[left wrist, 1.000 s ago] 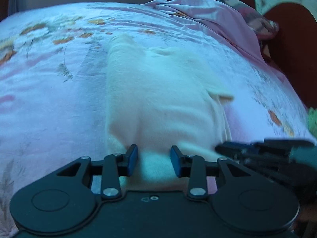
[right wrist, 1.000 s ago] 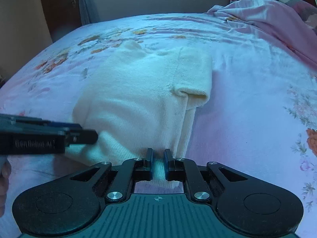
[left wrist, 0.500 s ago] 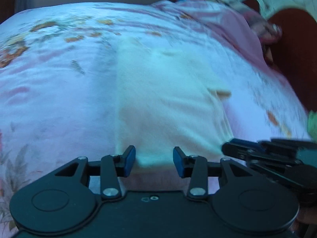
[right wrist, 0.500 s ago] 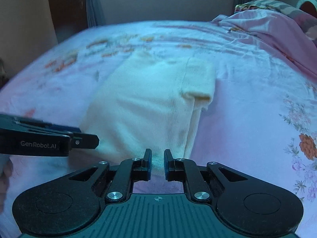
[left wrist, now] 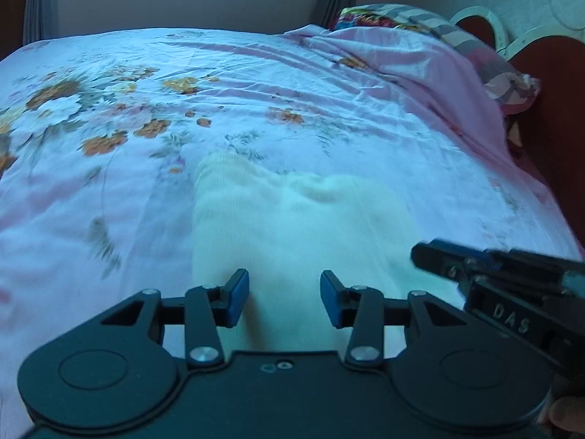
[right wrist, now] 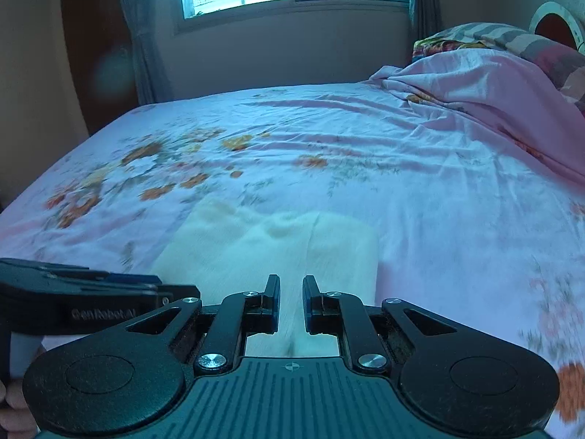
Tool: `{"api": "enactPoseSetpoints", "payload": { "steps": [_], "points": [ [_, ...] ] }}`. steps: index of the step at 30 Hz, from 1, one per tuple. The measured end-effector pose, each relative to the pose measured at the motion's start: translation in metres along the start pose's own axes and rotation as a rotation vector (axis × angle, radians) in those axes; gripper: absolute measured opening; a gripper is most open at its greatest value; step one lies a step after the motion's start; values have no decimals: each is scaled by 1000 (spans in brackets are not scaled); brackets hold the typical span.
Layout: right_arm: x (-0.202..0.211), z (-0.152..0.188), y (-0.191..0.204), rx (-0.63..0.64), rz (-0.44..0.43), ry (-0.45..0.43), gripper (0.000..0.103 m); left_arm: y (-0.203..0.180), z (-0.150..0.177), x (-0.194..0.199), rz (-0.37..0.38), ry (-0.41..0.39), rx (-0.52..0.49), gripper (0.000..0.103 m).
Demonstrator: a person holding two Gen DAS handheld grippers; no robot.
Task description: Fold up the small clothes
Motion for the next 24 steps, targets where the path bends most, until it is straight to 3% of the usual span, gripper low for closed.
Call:
{"api": "enactPoseSetpoints", "payload": {
  "steps": [3, 6, 7, 10, 13, 16, 19, 24],
  "points": [
    [-26, -15, -8, 13, 42, 2, 11, 3, -13, -22, -32, 19, -3, 41],
    [-71, -7, -20, 32, 86, 132, 11, 6, -17, -41, -61, 36, -31, 43],
    [-77, -3, -24, 32, 80, 129, 11, 8, -18, -44, -59, 35, -32, 43],
    [-68, -4, -28, 19, 78, 109, 11, 7, -19, -40, -58, 26, -15, 41],
    [-37, 0, -25, -23, 33, 4, 11, 3, -10, -29, -66, 2, -40, 44],
    [-53, 18, -15, 55, 42, 104, 11, -1, -1, -31, -94, 4, -85, 44],
    [-47, 20, -8, 64, 65, 88, 11, -7, 1, -21, -106, 5, -94, 45],
    [-13, 26, -1, 22, 6, 45, 12, -11, 14, -3, -106, -5, -105, 48]
  ]
}}
Point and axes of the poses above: each gripper's, at about its wrist camera, not at the fingertips, and x roughly against the way its jaws point, y to its left, z to its underside, the point moved 4 cm from there along -x, roughly the way its jaws point, and after that the axes turned 13 degrees about y, right-handed, at the moved point
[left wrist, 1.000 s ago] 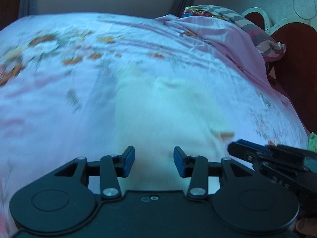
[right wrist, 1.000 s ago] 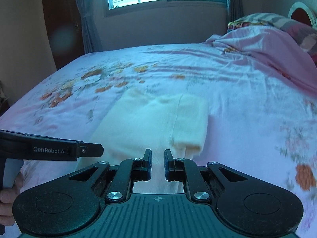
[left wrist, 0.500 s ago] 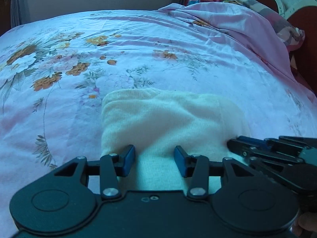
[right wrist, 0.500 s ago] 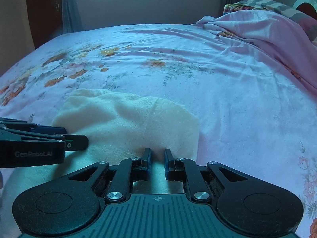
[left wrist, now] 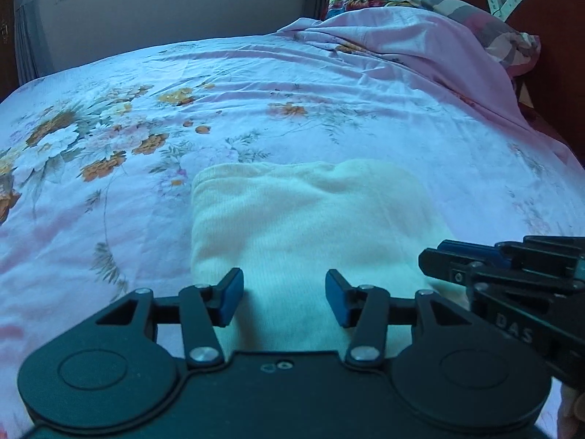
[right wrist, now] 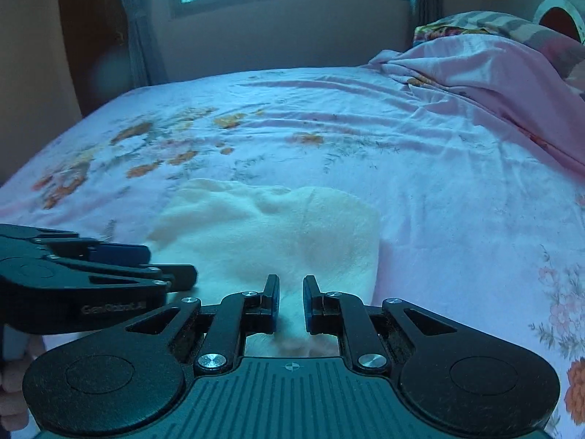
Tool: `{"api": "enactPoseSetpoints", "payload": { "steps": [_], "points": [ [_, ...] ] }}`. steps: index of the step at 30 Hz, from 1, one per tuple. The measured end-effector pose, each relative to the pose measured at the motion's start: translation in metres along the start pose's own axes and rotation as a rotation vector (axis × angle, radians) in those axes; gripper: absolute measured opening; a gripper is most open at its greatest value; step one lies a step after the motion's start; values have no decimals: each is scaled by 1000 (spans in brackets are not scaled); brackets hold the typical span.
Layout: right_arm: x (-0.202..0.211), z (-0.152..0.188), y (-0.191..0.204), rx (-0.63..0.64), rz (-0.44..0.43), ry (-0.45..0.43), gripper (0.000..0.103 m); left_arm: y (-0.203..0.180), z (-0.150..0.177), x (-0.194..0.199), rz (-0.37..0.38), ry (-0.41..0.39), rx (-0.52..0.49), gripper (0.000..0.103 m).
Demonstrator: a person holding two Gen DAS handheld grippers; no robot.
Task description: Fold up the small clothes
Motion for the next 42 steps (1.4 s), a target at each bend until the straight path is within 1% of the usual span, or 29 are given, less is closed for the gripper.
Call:
{"api": "enactPoseSetpoints", "payload": {
  "steps": [2, 3, 4, 5, 6, 8, 10, 12, 15, 18, 21, 23, 25, 27, 28, 29, 30, 31, 32, 35, 37, 40, 42],
  "points": [
    [9, 10, 7, 30, 4, -2, 12, 2, 8, 7, 9, -5, 15, 48],
    [11, 16, 10, 41, 5, 5, 16, 2, 12, 10, 9, -7, 15, 49],
    [13, 21, 11, 43, 9, 14, 34, 2, 16, 13, 2, -8, 13, 51],
    [14, 26, 11, 39, 10, 17, 47, 2, 19, 15, -3, -7, 8, 52],
    [16, 30, 12, 32, 6, 15, 63, 2, 22, 17, -5, -6, 8, 54],
    [20, 36, 13, 31, 10, 19, 63, 4, 26, 20, -14, 2, 16, 58],
    [22, 41, 13, 22, 8, 32, 63, 6, 30, 22, -7, 10, 30, 60],
    [25, 46, 11, -4, -11, 42, 63, 8, 36, 24, 2, 21, 39, 62],
    [33, 55, 12, -9, -5, 46, 63, 10, 47, 25, 10, 33, 48, 63],
    [44, 70, 15, 8, 22, 21, 63, 9, 62, 24, 14, 47, 55, 63],
    [35, 95, 18, 64, 80, 92, 63, 7, 83, 23, 25, 65, 49, 64],
    [33, 109, 13, 74, 111, 95, 63, 6, 92, 23, 33, 71, 42, 65],
    [38, 110, 9, 35, 100, 96, 63, 4, 98, 27, 23, 64, 32, 65],
    [47, 108, 11, 38, 104, 67, 63, 3, 103, 32, 25, 62, 24, 65],
    [54, 108, 13, 31, 85, 35, 63, 2, 105, 33, 28, 59, 22, 65],
    [58, 109, 15, 21, 47, 14, 63, 0, 108, 33, 31, 60, 18, 65],
    [54, 112, 19, 36, 43, 36, 63, -1, 110, 31, 23, 63, 9, 66],
    [43, 115, 23, 73, 64, 97, 63, -2, 112, 29, 16, 63, 3, 66],
    [35, 120, 22, 77, 72, 126, 63, -2, 112, 29, 19, 67, 6, 66],
    [41, 118, 14, -5, 27, 116, 63, 2, 111, 38, 41, 60, 11, 66],
    [50, 113, 8, -42, -20, 94, 63, 8, 105, 44, 58, 52, 23, 66],
    [57, 99, 1, -110, -74, 80, 63, 17, 90, 47, 72, 34, 69, 66],
    [55, 90, -4, -146, -102, 87, 63, 23, 78, 45, 82, 28, 99, 66]
  ]
}}
Point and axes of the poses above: each gripper's, at about its wrist camera, not at the fingertips, and x roughly against the way its jaws point, y to its left, z to its underside, the point moved 4 cm from there along -x, roughly the way its jaws point, and after that the axes turned 13 degrees about y, right-handed, at the moved point
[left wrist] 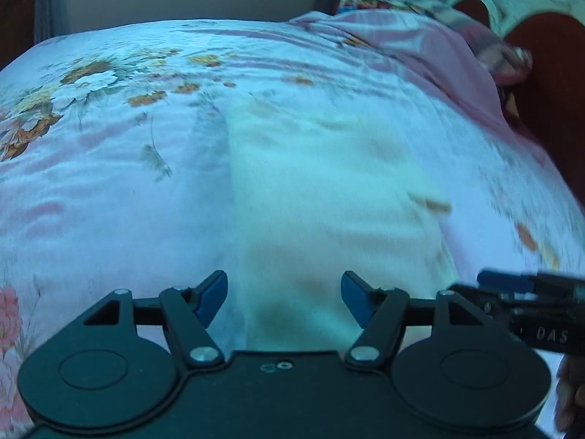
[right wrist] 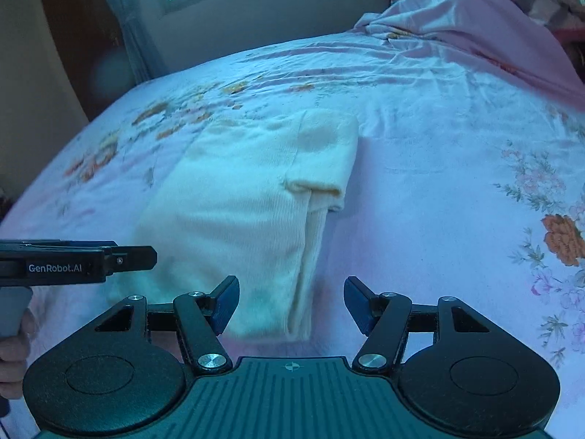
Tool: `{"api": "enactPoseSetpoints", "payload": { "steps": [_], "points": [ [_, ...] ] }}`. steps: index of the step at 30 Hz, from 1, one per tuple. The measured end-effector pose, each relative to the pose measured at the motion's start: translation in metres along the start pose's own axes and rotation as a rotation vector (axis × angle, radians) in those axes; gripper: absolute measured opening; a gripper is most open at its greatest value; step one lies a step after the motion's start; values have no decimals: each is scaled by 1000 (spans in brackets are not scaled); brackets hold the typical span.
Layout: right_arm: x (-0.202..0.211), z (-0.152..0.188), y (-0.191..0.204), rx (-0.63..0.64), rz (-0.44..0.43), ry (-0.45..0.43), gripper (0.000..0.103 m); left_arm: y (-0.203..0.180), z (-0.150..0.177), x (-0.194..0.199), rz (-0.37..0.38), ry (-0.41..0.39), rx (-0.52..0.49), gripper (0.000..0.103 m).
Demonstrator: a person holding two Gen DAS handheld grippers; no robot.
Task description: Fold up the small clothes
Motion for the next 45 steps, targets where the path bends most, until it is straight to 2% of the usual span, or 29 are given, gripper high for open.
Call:
{"api": "enactPoseSetpoints", "payload": {
  "steps": [8, 16, 22, 23, 24, 25, 27, 29, 33, 39, 45],
  "points": [
    [-18, -27, -24, -156, -108, 43, 63, 17, -26, -20, 56, 27, 88, 66],
    [-47, -60, -46, -257, -221, 52, 63, 25, -43, -52, 184, 76, 120, 63],
    [-72, -77, -55, -335, -349, 47, 62, 28, -48, -67, 267, 84, 157, 61],
    [-74, -78, -57, -344, -358, 40, 60, 29, -48, -68, 275, 84, 161, 60],
    [-77, -79, -57, -352, -357, 38, 40, 29, -49, -68, 278, 85, 163, 54],
    [-80, -79, -59, -364, -376, 47, 28, 29, -50, -69, 280, 84, 162, 51],
    [-80, -78, -58, -391, -404, 42, 25, 26, -51, -66, 263, 74, 156, 43],
    [-75, -79, -50, -340, -362, 27, 24, 19, -51, -60, 221, 55, 117, 40],
    [-61, -82, -36, -280, -341, -11, 23, 9, -51, -45, 154, 13, 67, 33],
    [-34, -89, -5, -218, -375, -81, 22, 10, -59, -9, 111, -74, 42, 31],
    [-17, -106, 42, -134, -411, -125, 22, 30, -67, 32, 75, -142, 50, 31]
  ]
}}
Point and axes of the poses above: each gripper's, at about its wrist camera, not at the fingertips, and x roughly against the way its jaws point, y to its left, z to its underside, the point moved 4 cm from there along -x, roughly the way its jaws point, and after that the axes turned 13 degrees about y, right-handed, at the moved point
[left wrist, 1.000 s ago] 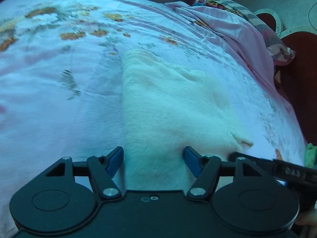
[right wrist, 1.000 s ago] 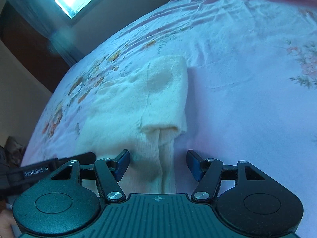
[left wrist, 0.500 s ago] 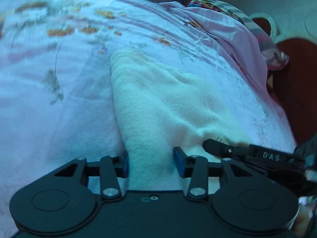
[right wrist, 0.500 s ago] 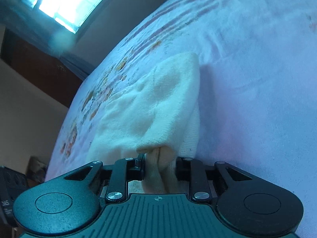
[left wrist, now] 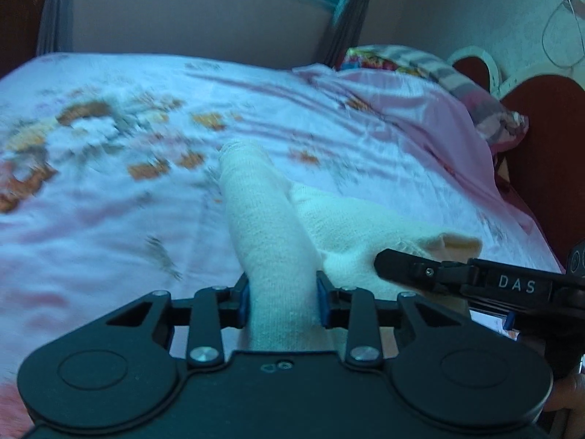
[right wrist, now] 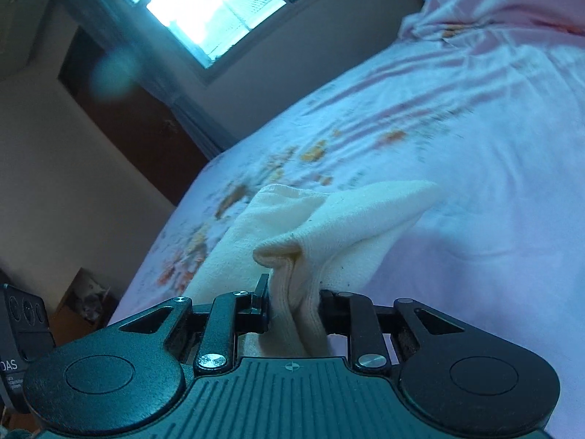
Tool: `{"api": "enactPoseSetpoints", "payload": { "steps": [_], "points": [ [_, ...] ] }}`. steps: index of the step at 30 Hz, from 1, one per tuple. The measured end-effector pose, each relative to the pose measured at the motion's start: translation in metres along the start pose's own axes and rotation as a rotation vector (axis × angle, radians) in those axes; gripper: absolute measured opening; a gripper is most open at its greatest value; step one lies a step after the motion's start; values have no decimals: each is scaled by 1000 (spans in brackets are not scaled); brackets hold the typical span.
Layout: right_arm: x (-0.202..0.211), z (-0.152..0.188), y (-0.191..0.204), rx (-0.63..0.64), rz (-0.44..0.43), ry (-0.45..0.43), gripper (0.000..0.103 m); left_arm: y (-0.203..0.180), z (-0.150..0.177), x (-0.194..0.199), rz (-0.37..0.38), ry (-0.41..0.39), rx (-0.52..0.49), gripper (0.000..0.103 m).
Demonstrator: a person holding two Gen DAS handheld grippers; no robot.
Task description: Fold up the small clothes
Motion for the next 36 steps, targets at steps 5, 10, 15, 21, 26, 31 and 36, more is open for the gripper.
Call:
{"api": "enactPoseSetpoints", "payload": {
  "steps": [5, 10, 15, 21, 26, 31, 36],
  "points": [
    [-16, -3, 43, 66, -21, 3, 22, 24, -3, 29, -28, -37, 29, 31],
    [-29, 11, 61, 84, -20, 34, 22, 41, 9, 39, -36, -30, 54, 31],
    [-38, 32, 57, 105, 23, 74, 23, 53, 35, 28, -33, 6, 80, 31],
    [-55, 78, 25, 49, 90, 177, 23, 64, 81, 1, -56, 101, 116, 34],
    [-55, 92, -6, -113, 121, 170, 30, 66, 80, 0, -74, 126, 127, 43],
    [-31, 89, 3, -88, 147, 145, 32, 64, 86, 26, -115, 97, 83, 41],
    [-33, 102, -7, -194, 69, 195, 48, 63, 112, 17, -49, 206, 109, 44]
  ]
}}
Point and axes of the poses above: each gripper's, at about its wrist camera, not at the fingertips, and x roughly against the way its jaws point, y to its left, z to its underside, the point moved 4 cm from there along -x, roughly the way its jaws point, and after that the axes turned 13 degrees about y, right-handed, at the moved point
